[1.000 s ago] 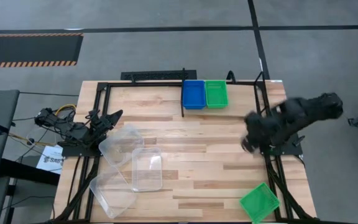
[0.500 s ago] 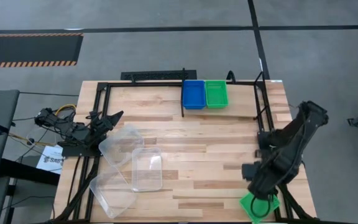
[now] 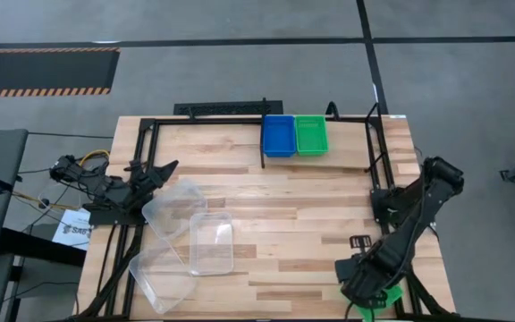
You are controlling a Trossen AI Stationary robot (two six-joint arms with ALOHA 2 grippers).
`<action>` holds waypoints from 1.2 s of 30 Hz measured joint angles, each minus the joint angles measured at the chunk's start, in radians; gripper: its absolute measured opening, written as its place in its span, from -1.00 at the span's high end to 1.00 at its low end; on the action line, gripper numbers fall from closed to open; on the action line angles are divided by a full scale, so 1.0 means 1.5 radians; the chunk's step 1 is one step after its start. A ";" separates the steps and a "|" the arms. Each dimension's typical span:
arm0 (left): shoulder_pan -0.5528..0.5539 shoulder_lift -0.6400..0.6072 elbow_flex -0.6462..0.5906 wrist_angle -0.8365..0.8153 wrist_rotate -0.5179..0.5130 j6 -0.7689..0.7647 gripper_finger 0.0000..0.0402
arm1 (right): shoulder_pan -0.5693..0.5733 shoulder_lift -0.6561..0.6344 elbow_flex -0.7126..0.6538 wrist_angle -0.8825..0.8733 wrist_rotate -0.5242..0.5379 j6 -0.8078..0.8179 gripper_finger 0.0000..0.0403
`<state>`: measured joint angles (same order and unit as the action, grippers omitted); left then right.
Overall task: Stack baskets on shelf by color
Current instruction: Stack the green bin on top of the green bins on the shelf
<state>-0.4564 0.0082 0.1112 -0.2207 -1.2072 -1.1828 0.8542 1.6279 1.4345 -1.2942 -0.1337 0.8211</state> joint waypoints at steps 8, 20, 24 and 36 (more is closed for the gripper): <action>0.000 0.000 0.000 -0.027 -0.003 0.001 -0.12 | -0.017 -0.040 -0.025 0.025 0.029 -0.024 0.43; 0.000 0.000 0.000 -0.029 -0.002 -0.010 -0.12 | 0.054 -0.191 -0.289 0.204 0.022 -0.008 0.51; 0.000 0.000 0.000 -0.029 0.003 -0.011 -0.12 | 0.066 -0.195 -0.315 0.212 0.033 -0.072 0.31; 0.000 0.000 0.000 -0.067 0.018 -0.061 -0.12 | 0.095 -0.163 -0.399 0.345 0.038 -0.131 -0.23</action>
<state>-0.4566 0.0085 0.1112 -0.3210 -1.1807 -1.2740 0.9962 1.3827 0.8358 -0.7766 -0.0768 0.6243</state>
